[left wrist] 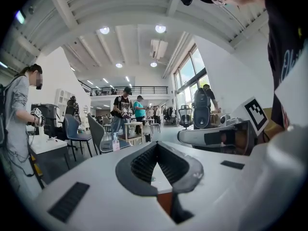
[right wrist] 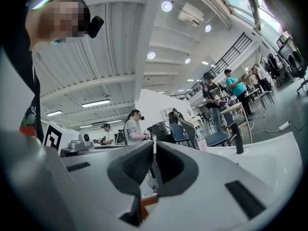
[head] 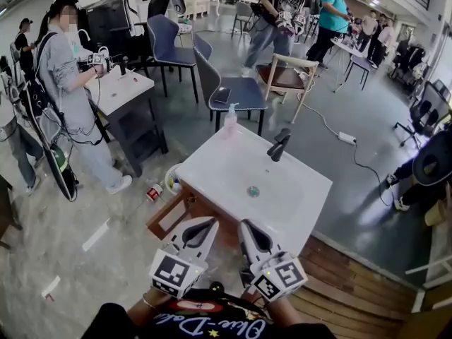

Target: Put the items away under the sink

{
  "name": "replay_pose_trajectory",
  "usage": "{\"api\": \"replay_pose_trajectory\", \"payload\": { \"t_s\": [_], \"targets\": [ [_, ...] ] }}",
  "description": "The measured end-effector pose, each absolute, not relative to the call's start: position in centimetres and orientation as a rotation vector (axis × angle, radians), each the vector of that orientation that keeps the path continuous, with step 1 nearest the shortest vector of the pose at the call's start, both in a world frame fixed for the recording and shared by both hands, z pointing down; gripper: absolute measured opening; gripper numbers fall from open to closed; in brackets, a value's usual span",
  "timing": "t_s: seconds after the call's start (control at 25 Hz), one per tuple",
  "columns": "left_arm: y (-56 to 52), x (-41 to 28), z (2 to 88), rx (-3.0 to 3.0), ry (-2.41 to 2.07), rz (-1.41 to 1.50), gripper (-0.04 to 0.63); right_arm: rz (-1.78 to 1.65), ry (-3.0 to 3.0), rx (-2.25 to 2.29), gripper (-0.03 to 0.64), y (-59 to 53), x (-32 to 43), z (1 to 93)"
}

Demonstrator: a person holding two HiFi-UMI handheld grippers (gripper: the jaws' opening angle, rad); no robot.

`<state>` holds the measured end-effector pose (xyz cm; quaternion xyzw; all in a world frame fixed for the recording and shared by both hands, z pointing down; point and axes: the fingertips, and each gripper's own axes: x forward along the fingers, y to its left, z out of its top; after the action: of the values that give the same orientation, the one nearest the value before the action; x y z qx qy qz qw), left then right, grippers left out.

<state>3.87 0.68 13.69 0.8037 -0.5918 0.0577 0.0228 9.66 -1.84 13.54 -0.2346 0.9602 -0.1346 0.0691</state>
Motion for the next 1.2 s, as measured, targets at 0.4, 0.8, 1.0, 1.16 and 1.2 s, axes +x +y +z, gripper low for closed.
{"api": "replay_pose_trajectory", "payload": {
  "t_s": [0.4,0.8,1.0,1.16,1.2],
  "targets": [
    [-0.5,2.4,14.8,2.427,-1.837,0.170,0.006,-0.415,2.918,-0.697,0.009,-2.9,8.7,14.2],
    [-6.2,1.1,14.4,2.527,-1.729,0.161,0.006,-0.382,2.876,-0.843,0.009,-7.8,7.7,14.0],
    [-8.9,0.0,14.8,2.563,-1.667,0.169,0.006,-0.402,2.864,-0.884,0.009,-10.4,5.8,14.6],
    [-11.0,-1.1,15.2,2.570,-1.634,0.175,0.006,-0.412,2.871,-0.880,0.009,-12.1,3.8,14.7],
    [-11.5,-1.5,15.3,2.568,-1.634,0.172,0.006,-0.410,2.874,-0.880,0.009,-12.6,3.3,14.7]
  ]
}}
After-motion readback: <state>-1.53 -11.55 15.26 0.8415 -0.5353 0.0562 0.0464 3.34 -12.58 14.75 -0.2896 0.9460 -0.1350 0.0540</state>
